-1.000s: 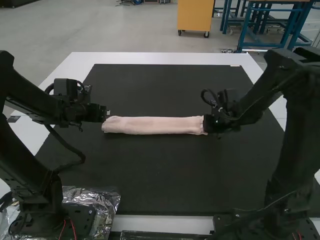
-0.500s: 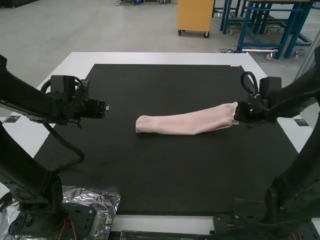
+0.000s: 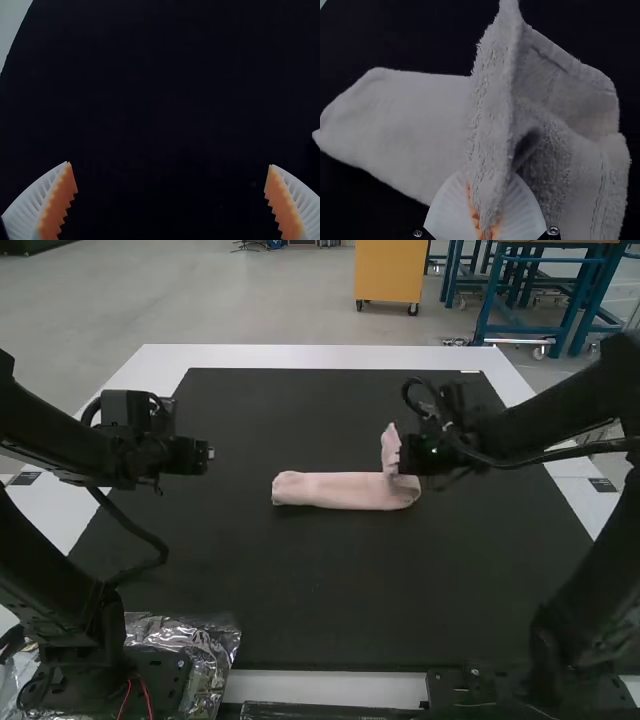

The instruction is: Fold the towel.

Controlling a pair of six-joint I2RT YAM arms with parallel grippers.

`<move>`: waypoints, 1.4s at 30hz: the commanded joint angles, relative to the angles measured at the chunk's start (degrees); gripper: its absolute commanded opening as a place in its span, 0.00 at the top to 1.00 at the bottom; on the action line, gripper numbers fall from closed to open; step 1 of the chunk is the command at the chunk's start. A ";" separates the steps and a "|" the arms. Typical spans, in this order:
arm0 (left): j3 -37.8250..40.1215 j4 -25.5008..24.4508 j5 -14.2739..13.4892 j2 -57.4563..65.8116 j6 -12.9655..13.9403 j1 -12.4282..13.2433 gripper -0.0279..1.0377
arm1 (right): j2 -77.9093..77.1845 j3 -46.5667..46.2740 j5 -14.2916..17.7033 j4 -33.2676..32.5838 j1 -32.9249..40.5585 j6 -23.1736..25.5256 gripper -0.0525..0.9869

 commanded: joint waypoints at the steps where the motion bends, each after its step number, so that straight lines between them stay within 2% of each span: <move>1: 1.99 0.76 -1.60 -0.90 0.43 0.10 0.15 | 2.26 3.19 0.49 1.00 3.48 2.64 0.98; 7: 1.81 1.38 -1.60 -0.90 0.43 0.18 0.15 | 6.83 7.85 1.98 1.71 9.37 3.08 0.98; 21: 0.06 3.22 -1.60 -0.90 0.34 0.10 0.15 | 17.29 16.64 1.98 3.55 17.81 3.43 0.97; 24: -0.21 3.57 -1.60 -0.90 0.34 0.10 0.15 | 18.78 18.57 1.19 3.73 19.48 4.31 0.95; 26: -0.30 3.66 -1.60 -0.90 0.25 0.10 0.15 | 18.96 19.54 -0.39 3.90 20.53 4.84 0.75; 28: -0.30 3.49 -1.60 -0.90 0.25 0.10 0.15 | 18.87 20.33 -0.30 4.96 21.15 4.84 0.48; 29: -0.30 3.49 -1.60 -0.90 0.25 0.10 0.15 | 18.61 20.68 -0.22 4.96 21.32 4.57 0.40; 31: -0.30 3.57 -1.69 -0.90 0.25 0.10 0.15 | 17.55 20.86 1.10 5.49 21.06 3.96 0.30; 33: -0.30 3.49 -1.86 -0.90 0.16 0.10 0.15 | 15.97 20.15 2.16 6.54 20.71 3.78 0.33; 34: -0.30 3.40 -1.95 -0.90 0.16 0.10 0.15 | 15.44 19.45 2.16 7.51 20.27 3.61 0.48; 36: -0.30 3.40 -2.04 -0.90 0.16 0.10 0.15 | 14.39 16.99 2.07 11.99 19.30 3.87 0.91; 37: -0.30 3.40 -2.04 -0.90 0.16 0.10 0.15 | 14.13 15.76 1.98 14.98 18.86 4.31 0.97; 42: -0.38 3.49 -2.92 -0.90 -0.19 -0.17 0.15 | 14.39 13.12 1.45 16.47 18.07 4.05 0.97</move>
